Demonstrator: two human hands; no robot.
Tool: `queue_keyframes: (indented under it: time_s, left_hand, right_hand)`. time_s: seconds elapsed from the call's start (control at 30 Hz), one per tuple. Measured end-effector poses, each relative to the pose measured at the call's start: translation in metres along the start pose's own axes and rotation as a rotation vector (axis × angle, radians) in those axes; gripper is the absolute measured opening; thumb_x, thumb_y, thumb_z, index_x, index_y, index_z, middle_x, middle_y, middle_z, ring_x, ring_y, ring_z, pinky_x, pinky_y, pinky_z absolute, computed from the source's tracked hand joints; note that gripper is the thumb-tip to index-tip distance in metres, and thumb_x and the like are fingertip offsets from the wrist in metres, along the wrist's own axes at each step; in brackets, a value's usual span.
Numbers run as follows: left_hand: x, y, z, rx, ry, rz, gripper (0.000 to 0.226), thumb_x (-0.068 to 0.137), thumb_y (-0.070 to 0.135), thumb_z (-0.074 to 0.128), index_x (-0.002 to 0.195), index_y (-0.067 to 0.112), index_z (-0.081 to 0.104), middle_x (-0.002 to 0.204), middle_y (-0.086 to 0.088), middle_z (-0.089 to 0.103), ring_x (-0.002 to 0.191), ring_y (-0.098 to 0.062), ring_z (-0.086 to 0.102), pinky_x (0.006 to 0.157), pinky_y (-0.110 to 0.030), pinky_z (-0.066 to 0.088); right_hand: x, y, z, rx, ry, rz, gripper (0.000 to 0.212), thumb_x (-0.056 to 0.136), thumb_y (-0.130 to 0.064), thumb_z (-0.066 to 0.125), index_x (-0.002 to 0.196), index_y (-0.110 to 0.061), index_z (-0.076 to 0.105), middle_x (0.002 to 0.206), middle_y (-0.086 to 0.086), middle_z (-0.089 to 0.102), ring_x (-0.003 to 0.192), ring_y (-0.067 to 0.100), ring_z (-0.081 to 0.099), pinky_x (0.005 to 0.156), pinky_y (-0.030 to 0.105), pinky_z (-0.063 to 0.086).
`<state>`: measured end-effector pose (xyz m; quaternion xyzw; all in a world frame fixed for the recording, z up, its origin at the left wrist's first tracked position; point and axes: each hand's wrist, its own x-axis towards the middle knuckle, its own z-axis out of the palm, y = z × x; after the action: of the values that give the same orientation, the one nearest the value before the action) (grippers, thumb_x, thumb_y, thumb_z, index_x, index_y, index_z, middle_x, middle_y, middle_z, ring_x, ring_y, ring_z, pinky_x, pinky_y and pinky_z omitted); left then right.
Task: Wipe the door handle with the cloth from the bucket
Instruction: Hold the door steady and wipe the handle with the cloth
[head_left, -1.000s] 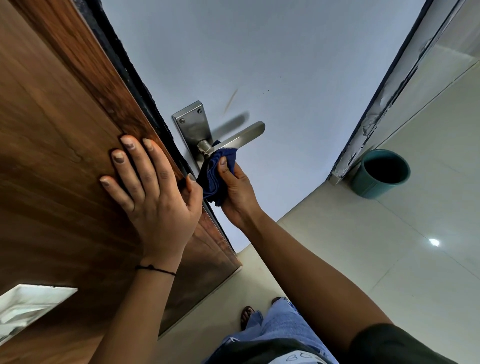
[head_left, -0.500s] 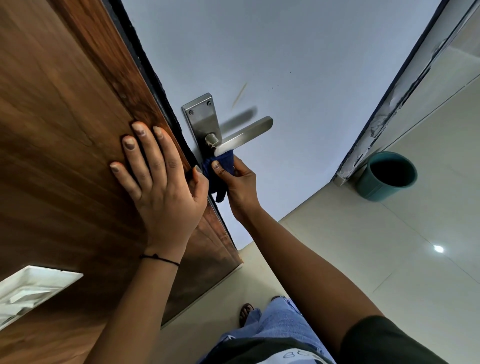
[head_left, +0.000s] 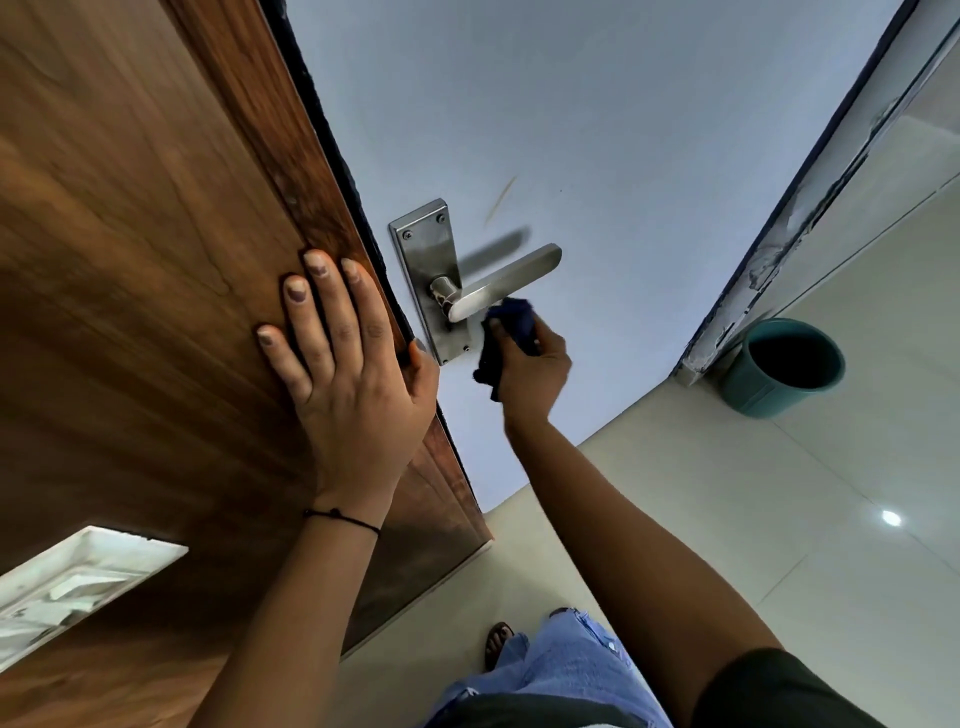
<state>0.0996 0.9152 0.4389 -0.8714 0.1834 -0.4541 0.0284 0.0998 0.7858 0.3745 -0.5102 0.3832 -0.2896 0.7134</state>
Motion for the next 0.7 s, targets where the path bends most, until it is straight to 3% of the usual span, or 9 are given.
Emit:
queue_keyframes:
  time_s: [0.1,0.23,0.3,0.37,0.47,0.53,0.57,0.6,0.7]
  left_hand:
    - [0.0,0.001,0.001,0.016,-0.016,0.007,0.087,0.091,0.037,0.048,0.148,0.003,-0.009,0.148,-0.022,0.013,0.137,-0.038,0.01,0.115,-0.044,-0.013]
    - [-0.001,0.002,0.001,0.03,-0.041,0.001,0.09,0.09,0.038,0.049,0.147,0.002,-0.011,0.149,-0.023,0.01,0.137,-0.038,0.009,0.115,-0.045,-0.012]
    - [-0.001,0.002,0.001,0.037,-0.052,0.004,0.09,0.091,0.039,0.047,0.147,0.002,-0.012,0.149,-0.023,0.009,0.137,-0.038,0.007,0.115,-0.046,-0.013]
    - [0.0,0.002,0.0,0.049,-0.051,0.006,0.089,0.091,0.039,0.047,0.147,0.002,-0.011,0.149,-0.024,0.009,0.137,-0.038,0.008,0.115,-0.046,-0.013]
    - [0.0,0.002,-0.001,0.053,-0.045,0.014,0.087,0.092,0.039,0.046,0.147,0.001,-0.01,0.149,-0.025,0.01,0.137,-0.039,0.009,0.115,-0.045,-0.014]
    - [0.0,0.002,-0.001,0.044,-0.048,0.015,0.087,0.092,0.038,0.047,0.147,0.001,-0.009,0.149,-0.025,0.01,0.137,-0.04,0.009,0.115,-0.045,-0.014]
    - [0.0,0.001,-0.002,0.043,-0.051,0.015,0.087,0.092,0.038,0.048,0.147,0.001,-0.009,0.149,-0.025,0.011,0.137,-0.04,0.009,0.115,-0.045,-0.014]
    - [0.001,0.001,-0.002,0.044,-0.054,0.016,0.088,0.092,0.038,0.048,0.148,0.0,-0.008,0.149,-0.026,0.012,0.137,-0.04,0.009,0.115,-0.045,-0.014]
    - [0.001,0.001,-0.004,0.043,-0.071,0.018,0.087,0.092,0.039,0.049,0.15,-0.003,-0.002,0.149,-0.028,0.018,0.136,-0.041,0.01,0.115,-0.05,-0.004]
  right_hand:
    - [0.008,-0.021,-0.025,0.107,0.102,-0.037,0.024,0.083,-0.022,0.07,0.102,-0.035,0.063,0.104,-0.004,0.062,0.098,0.032,0.068,0.062,0.055,0.06]
    - [-0.003,-0.042,-0.039,0.138,0.044,-0.192,0.033,0.091,-0.01,0.053,0.117,-0.032,0.049,0.123,0.001,0.049,0.106,0.029,0.06,0.048,0.026,0.055]
    - [-0.013,-0.046,-0.039,0.057,-0.057,-0.312,0.038,0.088,-0.013,0.049,0.122,-0.029,0.045,0.127,0.008,0.048,0.104,0.033,0.06,0.06,0.03,0.051]
    - [-0.024,-0.048,-0.035,-0.059,-0.169,-0.45,0.044,0.088,-0.008,0.046,0.127,-0.027,0.037,0.127,0.01,0.049,0.1,0.023,0.057,0.073,0.04,0.049]
    - [-0.037,-0.047,-0.027,-0.215,-0.344,-0.607,0.047,0.093,0.001,0.04,0.123,-0.034,0.03,0.12,-0.014,0.048,0.097,0.016,0.059,0.081,0.044,0.057]
    - [-0.04,-0.047,-0.024,-0.343,-0.41,-0.709,0.042,0.095,0.002,0.039,0.117,-0.034,0.036,0.109,-0.033,0.049,0.079,0.006,0.059,0.066,0.026,0.055]
    - [-0.038,-0.049,-0.023,-0.396,-0.423,-0.749,0.041,0.094,0.001,0.04,0.116,-0.034,0.041,0.108,-0.037,0.05,0.079,0.004,0.056,0.066,0.023,0.052]
    - [-0.037,-0.052,-0.023,-0.454,-0.417,-0.781,0.04,0.093,-0.001,0.042,0.121,-0.03,0.046,0.114,-0.035,0.051,0.087,0.009,0.055,0.07,0.027,0.051]
    - [-0.021,-0.058,-0.023,-0.681,-0.301,-0.901,0.044,0.088,-0.005,0.05,0.13,-0.018,0.054,0.131,0.004,0.054,0.108,0.026,0.052,0.078,0.044,0.052]
